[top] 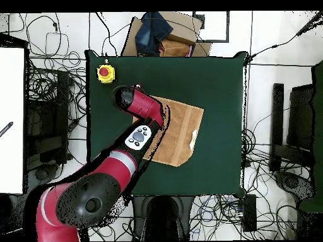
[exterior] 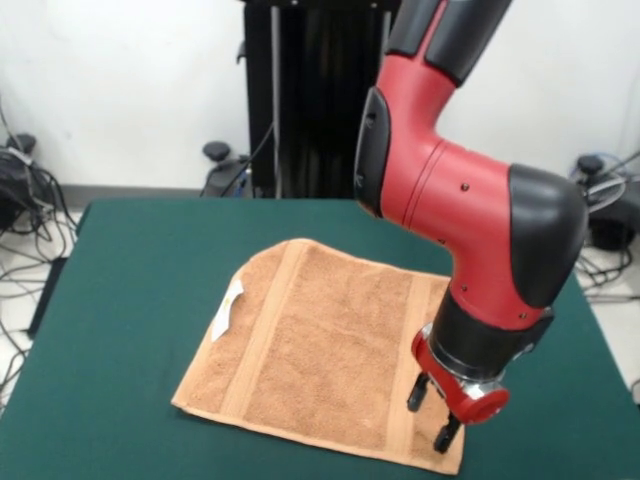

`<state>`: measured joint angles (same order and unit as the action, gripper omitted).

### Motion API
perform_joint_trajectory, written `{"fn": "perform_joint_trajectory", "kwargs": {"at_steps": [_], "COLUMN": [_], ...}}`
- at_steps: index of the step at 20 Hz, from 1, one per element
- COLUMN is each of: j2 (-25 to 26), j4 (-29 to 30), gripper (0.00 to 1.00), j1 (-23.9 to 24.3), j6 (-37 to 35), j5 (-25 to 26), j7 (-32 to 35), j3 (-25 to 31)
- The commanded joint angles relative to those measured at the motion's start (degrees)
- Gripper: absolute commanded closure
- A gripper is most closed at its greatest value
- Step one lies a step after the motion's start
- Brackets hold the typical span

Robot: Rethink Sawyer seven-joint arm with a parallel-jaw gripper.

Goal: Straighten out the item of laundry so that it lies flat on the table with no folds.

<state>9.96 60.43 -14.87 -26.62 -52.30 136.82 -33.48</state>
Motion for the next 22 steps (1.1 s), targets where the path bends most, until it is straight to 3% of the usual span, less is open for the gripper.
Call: {"fn": "perform_joint_trajectory", "kwargs": {"at_steps": [1,16,20,22], "j2": [-0.97,-7.88,-7.80,-6.10], "j4": [8.82,19.57,19.98,17.84], "gripper": [0.00,0.00,0.00,0.00], "j1": [0.28,2.96,3.50,2.81], "j6": [-1.10,6.45,8.26,8.87], "j5": [3.85,10.33,12.46,15.36], "j7": [5.84,1.30,2.32,1.57], "j3": [9.37,16.43,16.74,13.95]}}
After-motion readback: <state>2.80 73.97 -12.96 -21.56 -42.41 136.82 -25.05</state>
